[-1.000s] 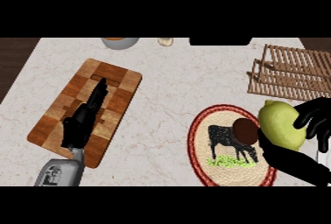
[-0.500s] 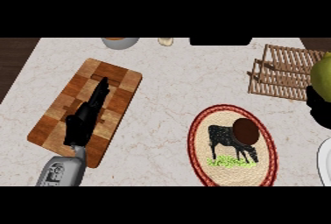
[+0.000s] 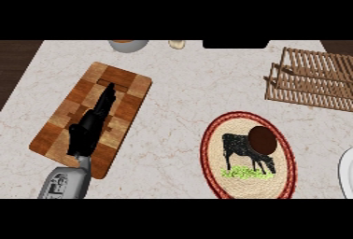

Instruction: Pick the lemon from the placemat and place it in the tiered shelf

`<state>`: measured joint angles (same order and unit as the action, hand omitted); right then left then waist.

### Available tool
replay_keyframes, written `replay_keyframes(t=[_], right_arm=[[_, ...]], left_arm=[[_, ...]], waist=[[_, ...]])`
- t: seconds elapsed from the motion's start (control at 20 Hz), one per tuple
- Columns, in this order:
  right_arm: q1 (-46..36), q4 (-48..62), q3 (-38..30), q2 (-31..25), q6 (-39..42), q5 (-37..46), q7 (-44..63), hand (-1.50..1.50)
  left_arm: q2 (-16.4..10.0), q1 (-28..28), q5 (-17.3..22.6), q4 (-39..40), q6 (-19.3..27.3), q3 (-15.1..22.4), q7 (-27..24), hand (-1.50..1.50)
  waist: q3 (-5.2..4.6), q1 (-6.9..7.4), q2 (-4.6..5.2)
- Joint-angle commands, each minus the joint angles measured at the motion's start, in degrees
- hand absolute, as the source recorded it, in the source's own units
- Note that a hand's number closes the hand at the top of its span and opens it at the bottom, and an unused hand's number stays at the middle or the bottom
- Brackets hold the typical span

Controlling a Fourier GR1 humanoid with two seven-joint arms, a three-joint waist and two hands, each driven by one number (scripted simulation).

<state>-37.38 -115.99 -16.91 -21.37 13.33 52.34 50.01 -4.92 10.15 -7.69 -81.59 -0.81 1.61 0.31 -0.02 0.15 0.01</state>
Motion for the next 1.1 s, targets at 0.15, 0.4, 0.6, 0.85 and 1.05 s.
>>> replay_keyframes(t=[0.15, 0.4, 0.6, 0.85, 1.05], right_arm=[[-6.0, 10.8, -1.7, -5.5, -4.2, 0.2, -3.8, 1.5], [-3.1, 19.7, -4.1, -10.2, -9.1, 1.0, -14.0, 1.5], [-2.9, 24.5, -2.7, -10.4, -13.1, 2.6, -16.9, 1.5], [1.6, 28.2, -1.3, -11.0, -20.4, 4.9, -25.1, 1.5], [-6.8, 43.0, -2.5, -11.0, -28.5, 4.4, -29.4, 1.5]], left_arm=[[0.8, 3.5, -0.3, 1.6, 0.7, -0.7, 2.4, 0.0], [-1.9, -3.8, 1.3, -3.0, -2.8, -0.9, -1.1, 0.0], [0.2, -1.3, -0.5, -0.7, -0.5, -0.2, -1.0, 0.0], [0.9, -0.6, -0.4, -2.6, 0.1, -0.1, 0.9, 0.0], [1.7, -2.7, -1.7, -1.8, 0.3, 1.3, -0.3, 0.0]], waist=[[-0.01, -0.01, 0.03], [0.01, 0.67, 0.14], [0.01, 0.41, 0.13], [0.04, 0.12, 0.09], [0.03, 0.71, 0.17]])
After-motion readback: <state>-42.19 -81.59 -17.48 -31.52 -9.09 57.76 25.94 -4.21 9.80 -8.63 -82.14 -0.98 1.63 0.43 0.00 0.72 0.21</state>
